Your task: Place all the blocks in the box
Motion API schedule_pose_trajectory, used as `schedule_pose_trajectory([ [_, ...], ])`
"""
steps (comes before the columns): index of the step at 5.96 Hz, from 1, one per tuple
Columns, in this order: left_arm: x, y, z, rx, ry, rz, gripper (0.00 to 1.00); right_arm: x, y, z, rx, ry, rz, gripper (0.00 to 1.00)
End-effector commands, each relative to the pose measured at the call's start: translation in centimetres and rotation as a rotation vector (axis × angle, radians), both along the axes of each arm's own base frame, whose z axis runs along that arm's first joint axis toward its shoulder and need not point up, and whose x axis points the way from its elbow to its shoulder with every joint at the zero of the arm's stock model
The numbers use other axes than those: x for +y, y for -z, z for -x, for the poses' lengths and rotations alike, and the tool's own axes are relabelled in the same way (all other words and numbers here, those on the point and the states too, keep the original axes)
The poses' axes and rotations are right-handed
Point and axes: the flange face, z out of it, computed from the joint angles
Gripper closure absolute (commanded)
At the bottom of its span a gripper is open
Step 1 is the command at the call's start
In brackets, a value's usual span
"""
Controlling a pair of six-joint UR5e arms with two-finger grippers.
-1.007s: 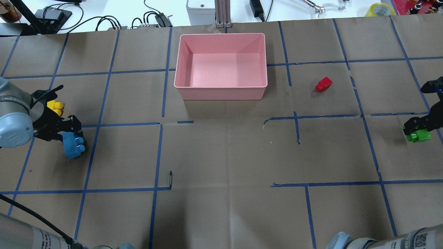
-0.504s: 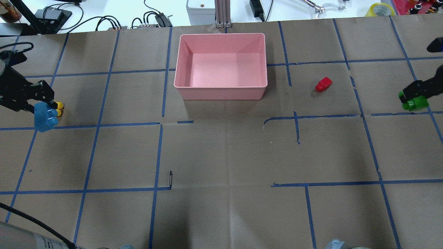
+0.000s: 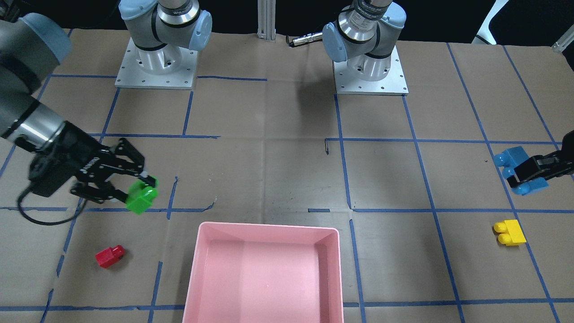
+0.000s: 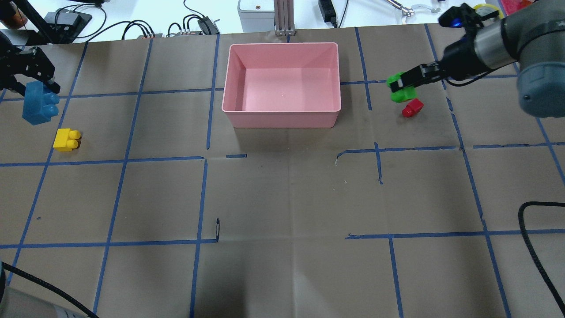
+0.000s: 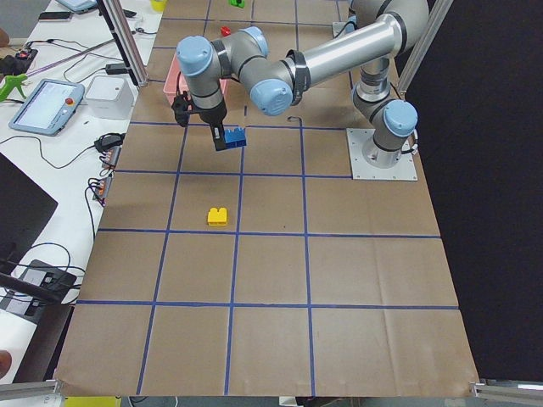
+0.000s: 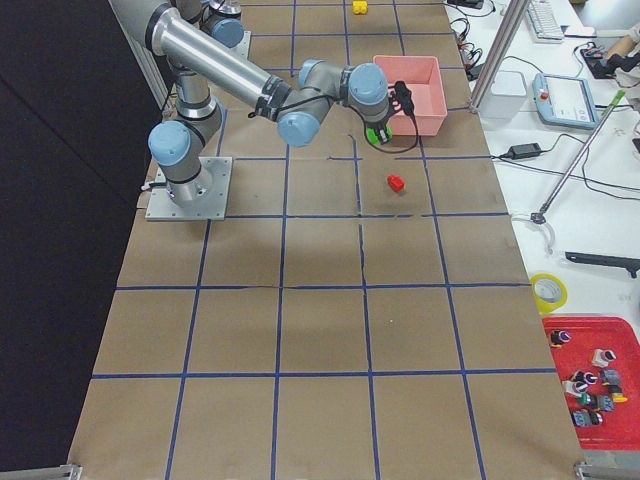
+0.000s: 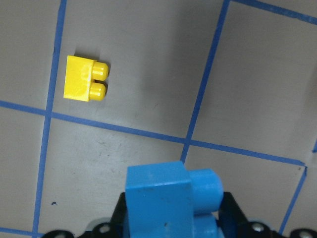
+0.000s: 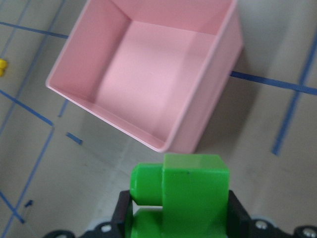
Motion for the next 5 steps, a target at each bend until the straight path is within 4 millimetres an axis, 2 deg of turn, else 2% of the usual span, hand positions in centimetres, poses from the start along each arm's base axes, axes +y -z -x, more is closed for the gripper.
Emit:
schedule_pose_trajectory([
  [1,-2.0,-2.0,7.3,-0.014,0.121,0.034,0.86,-3.5,0.8,-8.1,-0.161,-0.107,-0.012,0.87],
  [2,-4.2,-1.6,11.2,-0.019,0.191,0.039,0.86,-7.8,1.6,-10.1,-0.158,-0.149,0.007,0.87],
  [3,-6.9,-1.3,14.6,-0.043,0.254,0.046,0.86,-11.8,3.5,-11.5,-0.15,-0.178,0.018,0.86],
  [4,-9.3,-0.8,17.0,-0.061,0.299,0.041,0.87,-13.4,6.0,-14.1,-0.151,-0.214,-0.002,0.85],
  [5,-11.2,0.1,18.6,-0.061,0.324,0.044,0.87,-13.1,6.6,-15.5,-0.144,-0.235,-0.01,0.3],
])
